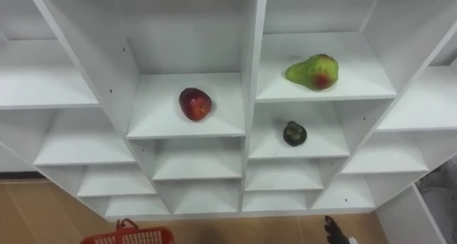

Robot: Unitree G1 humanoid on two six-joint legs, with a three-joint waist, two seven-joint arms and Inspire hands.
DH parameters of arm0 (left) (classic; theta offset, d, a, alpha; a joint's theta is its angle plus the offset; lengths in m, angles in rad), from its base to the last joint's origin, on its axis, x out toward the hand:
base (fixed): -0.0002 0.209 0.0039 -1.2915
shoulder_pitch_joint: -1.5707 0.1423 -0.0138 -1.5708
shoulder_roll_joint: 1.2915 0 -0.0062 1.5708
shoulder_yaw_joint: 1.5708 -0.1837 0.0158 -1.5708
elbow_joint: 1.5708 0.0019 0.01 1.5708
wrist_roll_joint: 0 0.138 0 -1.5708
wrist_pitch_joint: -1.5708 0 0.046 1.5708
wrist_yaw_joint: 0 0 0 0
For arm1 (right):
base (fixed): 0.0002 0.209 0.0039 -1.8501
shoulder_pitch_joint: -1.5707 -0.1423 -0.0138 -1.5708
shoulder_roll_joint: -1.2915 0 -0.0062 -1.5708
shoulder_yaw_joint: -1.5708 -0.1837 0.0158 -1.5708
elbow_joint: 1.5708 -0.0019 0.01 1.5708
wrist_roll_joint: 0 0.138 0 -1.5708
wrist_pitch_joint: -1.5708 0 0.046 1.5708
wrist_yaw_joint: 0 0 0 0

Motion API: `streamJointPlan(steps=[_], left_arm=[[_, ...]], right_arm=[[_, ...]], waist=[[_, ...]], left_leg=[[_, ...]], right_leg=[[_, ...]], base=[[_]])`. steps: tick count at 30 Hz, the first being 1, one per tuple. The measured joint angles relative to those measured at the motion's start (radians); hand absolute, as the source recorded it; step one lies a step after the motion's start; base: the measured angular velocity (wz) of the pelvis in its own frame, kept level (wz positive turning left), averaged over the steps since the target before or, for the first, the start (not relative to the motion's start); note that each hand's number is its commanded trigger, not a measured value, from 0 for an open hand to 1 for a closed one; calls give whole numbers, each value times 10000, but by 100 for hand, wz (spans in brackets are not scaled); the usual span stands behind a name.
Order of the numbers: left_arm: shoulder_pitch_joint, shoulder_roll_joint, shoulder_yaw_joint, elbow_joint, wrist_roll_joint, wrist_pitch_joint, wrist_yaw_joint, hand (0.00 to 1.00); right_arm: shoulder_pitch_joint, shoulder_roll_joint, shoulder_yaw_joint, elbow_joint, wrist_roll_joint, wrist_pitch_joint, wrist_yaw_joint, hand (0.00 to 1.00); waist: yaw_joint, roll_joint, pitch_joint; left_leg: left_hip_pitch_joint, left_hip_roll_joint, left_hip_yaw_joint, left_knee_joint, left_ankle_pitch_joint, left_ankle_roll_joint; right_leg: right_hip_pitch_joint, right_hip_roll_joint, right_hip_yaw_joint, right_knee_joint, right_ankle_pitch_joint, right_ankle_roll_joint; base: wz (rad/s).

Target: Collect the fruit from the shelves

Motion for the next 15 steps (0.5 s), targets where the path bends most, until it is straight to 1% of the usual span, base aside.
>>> streamJointPlan(steps=[2, 3, 4, 5, 6, 7, 12, 14, 15], left_arm=[[-29, 4, 5, -7, 9, -6, -2, 100], [-27, 4, 0, -6, 4, -6, -1, 100], [-22, 4, -1, 1, -2, -7, 2, 100], [-12, 2, -7, -16, -1, -6, 9, 100], [-5, 4, -15, -23, -1, -6, 14, 100], [10, 14, 0, -28, -15, -7, 23, 100], [54, 2, -21, -144, -41, -103, 22, 100], [90, 1, -25, -301, -38, -147, 22, 100], [203, 5, -25, -526, -30, -197, 23, 100]], right_arm=[[106, 34, 1, -526, -88, -57, -125, 0], [235, 89, -3, -957, -164, -65, -232, 0], [292, 121, -4, -1175, -184, -67, -287, 0], [398, 163, -3, -1707, -235, -54, -430, 0], [551, 162, -4, -2324, -255, -67, -593, 0], [624, 166, -4, -2823, -255, -123, -786, 0], [623, 175, 6, -3953, -258, -541, -1404, 0], [628, 175, 14, -4278, -251, -600, -1586, 0], [652, 174, 63, -4536, -247, -602, -1711, 0]], waist=[[6, -16, 3], [-24, -59, 18], [-55, -62, 18], [-115, -28, 5], [-150, -24, 15], [-186, 6, -5], [-232, -32, -35], [-224, -28, -42], [-225, -24, -43]], left_leg=[[5, 1, 26, -1, 0, 0], [3, 3, 42, -3, 0, 0], [-5, 4, 42, -9, 0, 0], [-11, 4, 47, -16, 0, 0], [-10, 4, 53, -41, -1, 1], [2, 10, 54, -67, 0, 1], [-91, 65, 126, -111, 0, 1], [-171, 76, 202, -84, 0, 1], [-204, 85, 281, -69, 0, 1]], right_leg=[[-32, 14, 57, 23, 2, -1], [-33, 18, 60, 15, 9, 0], [-31, 19, 57, 11, 10, 2], [-44, 24, 76, 2, 16, 11], [-53, 32, 79, -5, 28, 15], [-56, 44, 86, -7, 41, 10], [-246, 97, 120, 121, 86, -42], [-386, 107, 183, 178, 88, -46], [-454, 120, 249, 185, 97, -59]], base=[[-7], [0], [0], [0], [0], [0], [-7], [-13], [-17]])
